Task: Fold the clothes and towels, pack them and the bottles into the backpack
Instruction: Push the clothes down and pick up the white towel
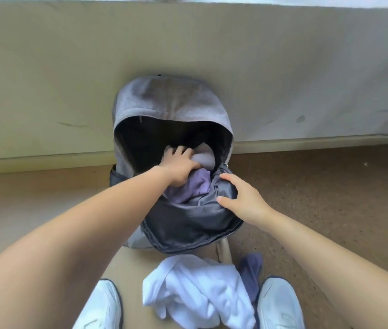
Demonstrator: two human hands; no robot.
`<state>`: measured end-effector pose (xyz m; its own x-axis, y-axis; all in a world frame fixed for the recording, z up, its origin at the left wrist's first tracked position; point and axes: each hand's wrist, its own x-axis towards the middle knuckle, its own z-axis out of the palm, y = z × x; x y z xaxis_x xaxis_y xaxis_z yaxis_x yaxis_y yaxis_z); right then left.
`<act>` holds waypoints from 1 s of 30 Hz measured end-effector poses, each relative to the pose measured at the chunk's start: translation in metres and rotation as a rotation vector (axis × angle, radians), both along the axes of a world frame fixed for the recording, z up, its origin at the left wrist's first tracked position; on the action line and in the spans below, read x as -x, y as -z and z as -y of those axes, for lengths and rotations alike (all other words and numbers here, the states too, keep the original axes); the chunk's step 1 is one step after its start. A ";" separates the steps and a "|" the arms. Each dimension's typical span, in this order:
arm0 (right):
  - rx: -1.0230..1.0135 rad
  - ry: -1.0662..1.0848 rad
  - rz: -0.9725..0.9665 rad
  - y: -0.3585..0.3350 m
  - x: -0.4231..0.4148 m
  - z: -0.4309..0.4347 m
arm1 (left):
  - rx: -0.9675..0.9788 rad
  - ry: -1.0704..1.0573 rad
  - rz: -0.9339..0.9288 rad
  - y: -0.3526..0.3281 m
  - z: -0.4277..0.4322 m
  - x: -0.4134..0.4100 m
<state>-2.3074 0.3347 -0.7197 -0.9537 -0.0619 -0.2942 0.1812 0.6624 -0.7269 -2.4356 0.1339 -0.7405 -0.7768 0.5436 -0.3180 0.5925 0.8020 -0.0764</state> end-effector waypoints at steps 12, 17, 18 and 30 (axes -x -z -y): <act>-0.099 0.295 -0.124 0.071 -0.121 0.019 | -0.916 0.178 -0.217 -0.010 0.031 -0.191; -0.279 -0.111 0.278 0.108 -0.151 0.028 | -0.427 -0.176 0.068 0.046 0.058 -0.229; -0.297 -0.114 0.294 0.111 -0.153 0.030 | -0.342 -0.322 0.121 0.056 0.061 -0.231; 0.054 0.003 0.400 0.054 -0.135 0.033 | -0.588 -0.711 0.602 0.041 0.062 -0.226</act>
